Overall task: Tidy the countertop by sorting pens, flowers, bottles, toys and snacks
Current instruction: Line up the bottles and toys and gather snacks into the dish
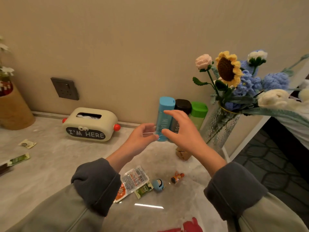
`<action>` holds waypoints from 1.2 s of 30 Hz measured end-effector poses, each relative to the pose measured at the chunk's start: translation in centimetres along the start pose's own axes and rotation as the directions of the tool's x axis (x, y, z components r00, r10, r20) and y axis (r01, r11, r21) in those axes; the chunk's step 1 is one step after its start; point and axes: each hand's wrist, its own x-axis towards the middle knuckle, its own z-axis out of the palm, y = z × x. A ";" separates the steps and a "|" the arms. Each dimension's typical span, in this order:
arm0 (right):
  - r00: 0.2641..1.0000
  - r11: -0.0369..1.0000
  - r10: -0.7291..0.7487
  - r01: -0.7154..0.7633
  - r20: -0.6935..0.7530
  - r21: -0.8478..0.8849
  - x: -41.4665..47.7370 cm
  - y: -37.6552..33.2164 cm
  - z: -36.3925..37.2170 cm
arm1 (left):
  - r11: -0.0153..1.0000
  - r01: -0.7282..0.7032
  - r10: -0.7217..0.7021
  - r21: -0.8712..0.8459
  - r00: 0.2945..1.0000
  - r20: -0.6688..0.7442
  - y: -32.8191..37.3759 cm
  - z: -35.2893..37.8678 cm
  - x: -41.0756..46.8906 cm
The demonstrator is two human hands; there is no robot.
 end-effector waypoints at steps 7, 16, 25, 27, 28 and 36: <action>0.988 0.983 0.121 -0.132 0.094 0.125 -6.5 0.1 0.2 | 0.997 0.073 -0.071 -0.015 0.991 0.114 -1.6 0.4 -6.7; 0.931 0.909 0.336 -0.360 0.143 0.211 -16.6 -0.2 1.7 | 0.982 0.146 -0.178 0.124 0.933 0.312 -4.7 2.0 -12.2; 0.829 0.806 0.559 -0.545 0.009 0.232 -24.8 -2.3 3.6 | 0.952 0.178 -0.269 0.247 0.871 0.410 -8.1 5.2 -18.2; 0.809 0.775 0.588 -0.570 0.019 0.272 -26.0 -2.5 4.6 | 0.949 0.182 -0.274 0.256 0.878 0.393 -8.4 5.6 -19.3; 0.803 0.766 0.596 -0.577 0.027 0.284 -26.2 -2.6 5.1 | 0.949 0.182 -0.274 0.259 0.882 0.383 -8.4 5.7 -19.6; 0.812 0.795 0.584 -0.573 0.005 0.199 -26.9 -4.4 6.3 | 0.950 0.223 -0.286 0.219 0.903 0.320 -8.3 5.2 -22.7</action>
